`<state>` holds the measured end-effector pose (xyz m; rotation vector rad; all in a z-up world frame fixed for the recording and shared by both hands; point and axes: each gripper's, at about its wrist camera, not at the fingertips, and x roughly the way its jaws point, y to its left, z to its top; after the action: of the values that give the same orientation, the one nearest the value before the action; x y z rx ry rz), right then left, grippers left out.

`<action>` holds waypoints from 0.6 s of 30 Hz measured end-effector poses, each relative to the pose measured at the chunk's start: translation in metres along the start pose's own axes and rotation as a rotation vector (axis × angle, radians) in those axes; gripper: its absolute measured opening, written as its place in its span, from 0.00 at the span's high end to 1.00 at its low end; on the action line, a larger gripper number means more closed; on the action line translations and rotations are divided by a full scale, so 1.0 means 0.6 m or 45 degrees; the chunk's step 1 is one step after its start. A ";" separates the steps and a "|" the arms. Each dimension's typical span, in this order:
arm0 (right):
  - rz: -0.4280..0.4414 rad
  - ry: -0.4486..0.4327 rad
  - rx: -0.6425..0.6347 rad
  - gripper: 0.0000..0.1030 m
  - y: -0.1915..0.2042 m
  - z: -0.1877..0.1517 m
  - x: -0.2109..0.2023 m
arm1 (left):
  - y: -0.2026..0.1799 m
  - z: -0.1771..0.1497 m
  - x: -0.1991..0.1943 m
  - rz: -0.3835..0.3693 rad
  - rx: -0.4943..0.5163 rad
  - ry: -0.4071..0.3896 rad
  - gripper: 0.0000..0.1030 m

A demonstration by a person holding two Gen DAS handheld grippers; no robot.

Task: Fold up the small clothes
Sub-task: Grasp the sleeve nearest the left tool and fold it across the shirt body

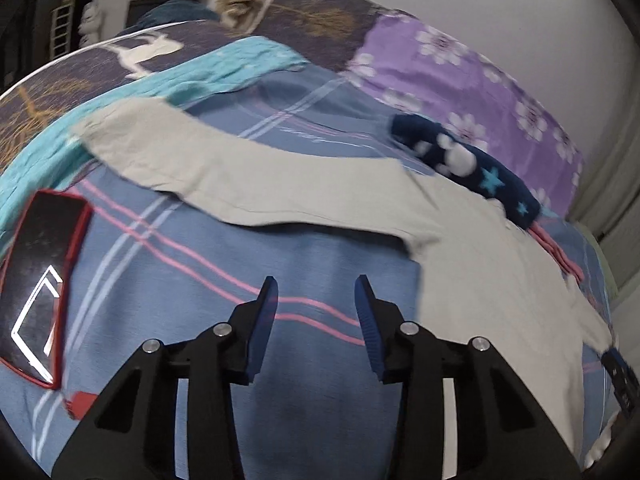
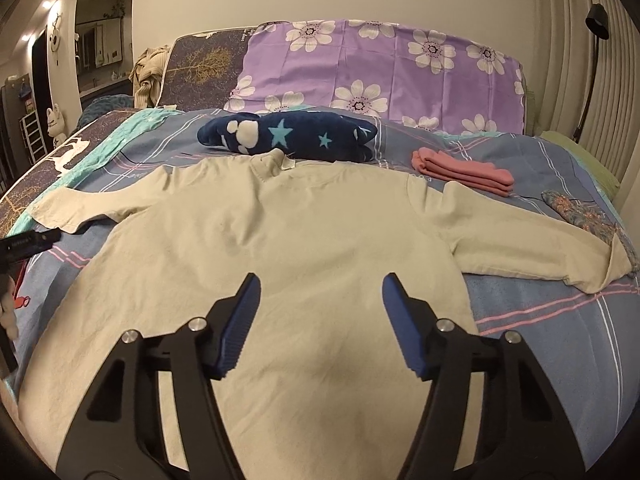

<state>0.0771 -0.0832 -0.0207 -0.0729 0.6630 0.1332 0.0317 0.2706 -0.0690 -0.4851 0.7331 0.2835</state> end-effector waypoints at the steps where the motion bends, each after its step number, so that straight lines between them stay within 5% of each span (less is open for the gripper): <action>1: -0.003 0.005 0.003 0.38 0.000 0.001 0.003 | 0.034 0.013 0.005 0.028 -0.067 0.005 0.60; 7: -0.031 0.049 0.024 0.36 -0.001 0.009 0.029 | 0.198 0.078 0.048 0.058 -0.476 0.043 0.60; 12: -0.019 0.059 0.041 0.33 0.007 0.015 0.039 | 0.245 0.122 0.089 0.097 -0.614 0.000 0.60; 16: -0.022 0.069 0.044 0.32 0.008 0.014 0.042 | 0.247 0.154 0.109 0.208 -0.580 -0.054 0.60; 18: -0.028 0.075 0.056 0.32 0.003 0.014 0.046 | 0.246 0.169 0.120 0.229 -0.556 -0.083 0.70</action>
<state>0.1034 -0.0777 -0.0310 -0.0418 0.7232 0.0957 0.0805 0.4544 -0.1018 -0.8204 0.6524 0.6322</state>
